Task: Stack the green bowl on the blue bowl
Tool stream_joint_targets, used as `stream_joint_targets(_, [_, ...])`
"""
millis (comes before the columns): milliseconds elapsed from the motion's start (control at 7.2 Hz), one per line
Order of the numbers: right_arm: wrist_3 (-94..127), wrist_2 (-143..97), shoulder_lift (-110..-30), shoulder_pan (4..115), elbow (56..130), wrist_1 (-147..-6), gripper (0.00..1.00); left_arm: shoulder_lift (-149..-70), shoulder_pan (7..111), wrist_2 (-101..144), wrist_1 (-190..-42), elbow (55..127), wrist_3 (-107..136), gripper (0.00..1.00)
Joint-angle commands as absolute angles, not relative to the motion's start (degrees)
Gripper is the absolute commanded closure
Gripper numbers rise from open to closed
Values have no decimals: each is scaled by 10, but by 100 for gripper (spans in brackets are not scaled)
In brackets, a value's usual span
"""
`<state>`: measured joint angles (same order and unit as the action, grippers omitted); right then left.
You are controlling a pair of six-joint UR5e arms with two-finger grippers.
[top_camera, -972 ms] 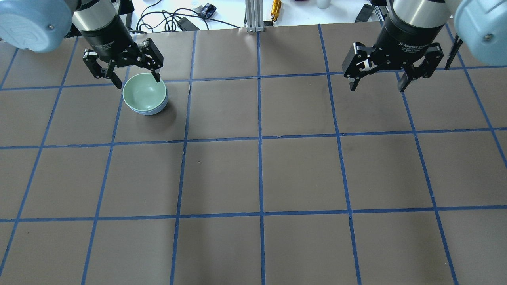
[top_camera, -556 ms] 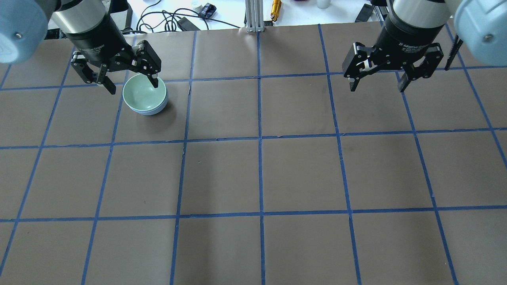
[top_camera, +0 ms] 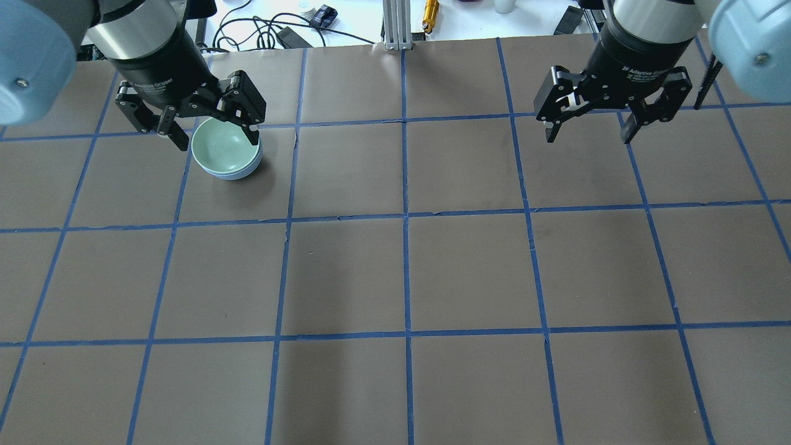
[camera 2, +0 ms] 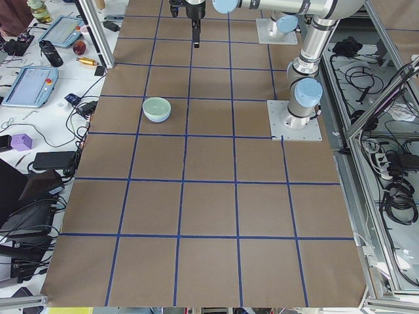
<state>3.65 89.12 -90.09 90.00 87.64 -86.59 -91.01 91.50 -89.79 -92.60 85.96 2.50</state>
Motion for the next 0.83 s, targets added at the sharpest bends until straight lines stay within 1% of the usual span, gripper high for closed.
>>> stream_joint_targets(0, [37, 891, -901, 900, 876, -866, 0, -905, 910, -904, -908, 880, 19, 0])
stream_joint_targets(278, [36, 891, -901, 900, 876, -867, 0, -901, 911, -905, -844, 909, 18, 0])
stream_joint_targets(694, [36, 891, -901, 900, 877, -867, 0, -896, 907, -907, -849, 909, 18, 0])
